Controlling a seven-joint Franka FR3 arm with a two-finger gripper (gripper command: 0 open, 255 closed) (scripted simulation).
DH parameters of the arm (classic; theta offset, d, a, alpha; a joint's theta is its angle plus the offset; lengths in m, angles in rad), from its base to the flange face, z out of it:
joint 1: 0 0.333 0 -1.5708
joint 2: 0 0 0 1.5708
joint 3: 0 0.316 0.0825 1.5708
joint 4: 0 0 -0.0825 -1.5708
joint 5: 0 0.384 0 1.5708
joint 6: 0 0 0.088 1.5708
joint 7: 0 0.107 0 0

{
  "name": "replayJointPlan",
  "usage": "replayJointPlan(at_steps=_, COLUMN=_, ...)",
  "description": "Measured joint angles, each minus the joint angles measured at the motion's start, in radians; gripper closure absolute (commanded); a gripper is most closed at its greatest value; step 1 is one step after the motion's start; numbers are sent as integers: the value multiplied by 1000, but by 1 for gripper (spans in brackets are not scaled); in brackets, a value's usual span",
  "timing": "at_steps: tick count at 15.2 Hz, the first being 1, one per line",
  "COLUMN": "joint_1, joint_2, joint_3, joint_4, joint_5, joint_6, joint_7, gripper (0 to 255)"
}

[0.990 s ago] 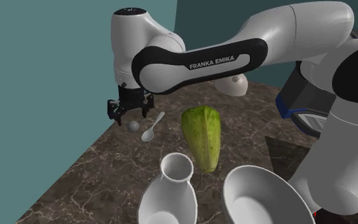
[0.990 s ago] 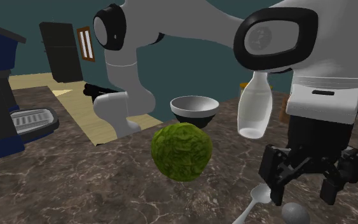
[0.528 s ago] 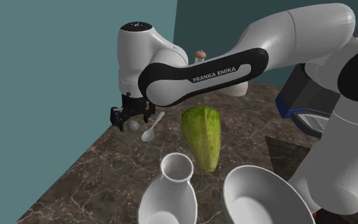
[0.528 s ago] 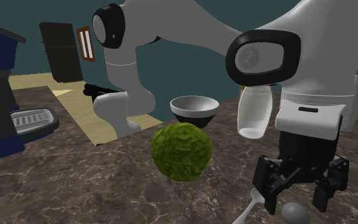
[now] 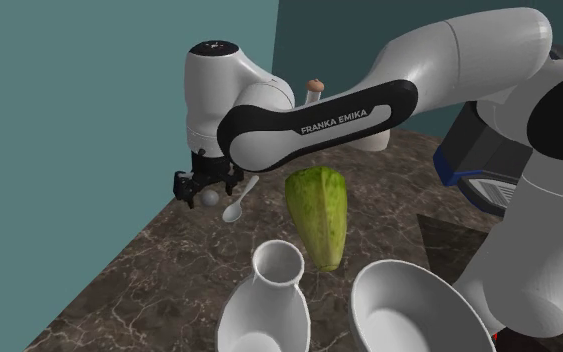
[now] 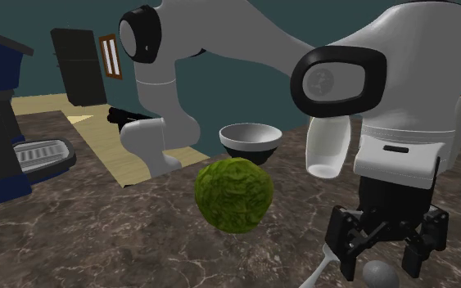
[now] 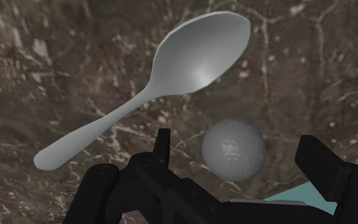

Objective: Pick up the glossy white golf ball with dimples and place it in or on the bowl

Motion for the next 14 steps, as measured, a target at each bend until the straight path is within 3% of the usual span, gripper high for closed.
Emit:
replayJointPlan(at_steps=1, joint_1=0, joint_2=0, joint_3=0, joint_4=0, joint_5=0, joint_6=0, joint_7=0, gripper=255)
replayJointPlan(at_steps=14, joint_1=-1, joint_2=-7, joint_3=1, joint_4=17, joint_5=6, joint_6=-23, joint_7=-7, gripper=255)
